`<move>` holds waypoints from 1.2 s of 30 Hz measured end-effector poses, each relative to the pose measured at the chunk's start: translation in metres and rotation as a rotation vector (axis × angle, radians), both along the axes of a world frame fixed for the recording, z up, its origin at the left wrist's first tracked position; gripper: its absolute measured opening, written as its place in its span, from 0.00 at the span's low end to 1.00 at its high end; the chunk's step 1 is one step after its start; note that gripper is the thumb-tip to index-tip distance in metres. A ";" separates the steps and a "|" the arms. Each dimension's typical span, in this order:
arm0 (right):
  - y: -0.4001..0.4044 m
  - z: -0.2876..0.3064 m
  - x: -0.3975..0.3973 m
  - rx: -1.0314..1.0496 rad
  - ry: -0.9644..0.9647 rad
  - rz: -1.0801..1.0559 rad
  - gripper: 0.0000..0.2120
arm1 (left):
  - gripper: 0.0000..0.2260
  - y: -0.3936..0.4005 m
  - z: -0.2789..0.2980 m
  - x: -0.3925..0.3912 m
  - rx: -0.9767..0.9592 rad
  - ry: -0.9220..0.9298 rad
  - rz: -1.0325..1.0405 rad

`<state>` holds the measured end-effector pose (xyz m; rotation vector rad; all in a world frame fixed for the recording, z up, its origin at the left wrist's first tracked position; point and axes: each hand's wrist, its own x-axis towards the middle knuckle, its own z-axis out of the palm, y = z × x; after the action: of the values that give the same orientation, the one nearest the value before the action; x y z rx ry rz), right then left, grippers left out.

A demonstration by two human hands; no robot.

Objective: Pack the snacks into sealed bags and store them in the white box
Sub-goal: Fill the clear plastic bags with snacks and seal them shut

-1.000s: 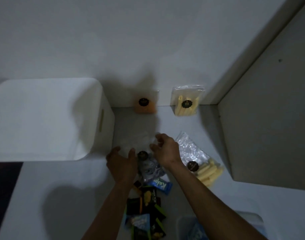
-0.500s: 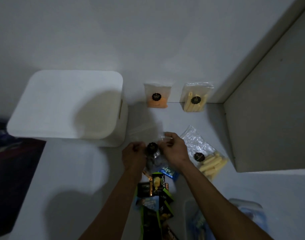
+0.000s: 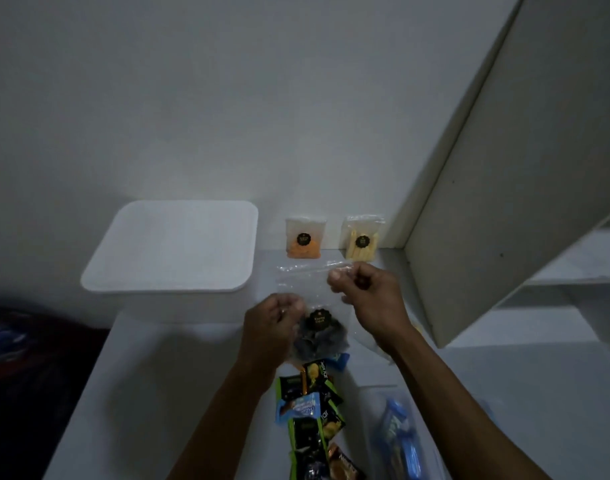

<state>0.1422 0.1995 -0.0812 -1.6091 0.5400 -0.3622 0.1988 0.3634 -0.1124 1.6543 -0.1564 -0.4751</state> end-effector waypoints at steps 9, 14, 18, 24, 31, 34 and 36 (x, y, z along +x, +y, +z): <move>0.038 0.041 -0.034 -0.072 -0.079 0.036 0.06 | 0.05 0.037 0.062 -0.017 -0.218 -0.173 0.140; 0.044 0.073 -0.037 -0.227 -0.047 0.173 0.04 | 0.04 0.047 0.075 -0.017 -0.181 -0.260 0.140; 0.050 0.097 -0.029 -0.528 0.006 0.268 0.07 | 0.04 0.049 0.082 -0.020 -0.141 -0.386 0.132; 0.062 0.110 -0.017 -0.802 0.039 0.348 0.06 | 0.04 0.051 0.092 -0.026 -0.126 -0.451 0.124; 0.068 0.111 -0.020 -0.858 0.076 0.349 0.06 | 0.05 0.056 0.099 -0.029 -0.114 -0.473 0.103; 0.070 0.111 -0.023 -0.873 0.085 0.346 0.04 | 0.05 0.055 0.099 -0.031 -0.112 -0.465 0.098; 0.070 0.113 -0.025 -0.858 0.070 0.348 0.04 | 0.05 0.055 0.099 -0.033 -0.124 -0.450 0.101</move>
<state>0.1174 0.2698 0.0315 -2.5039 0.1307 -0.2871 0.1662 0.4189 -0.0138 1.6169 -0.4229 -0.0095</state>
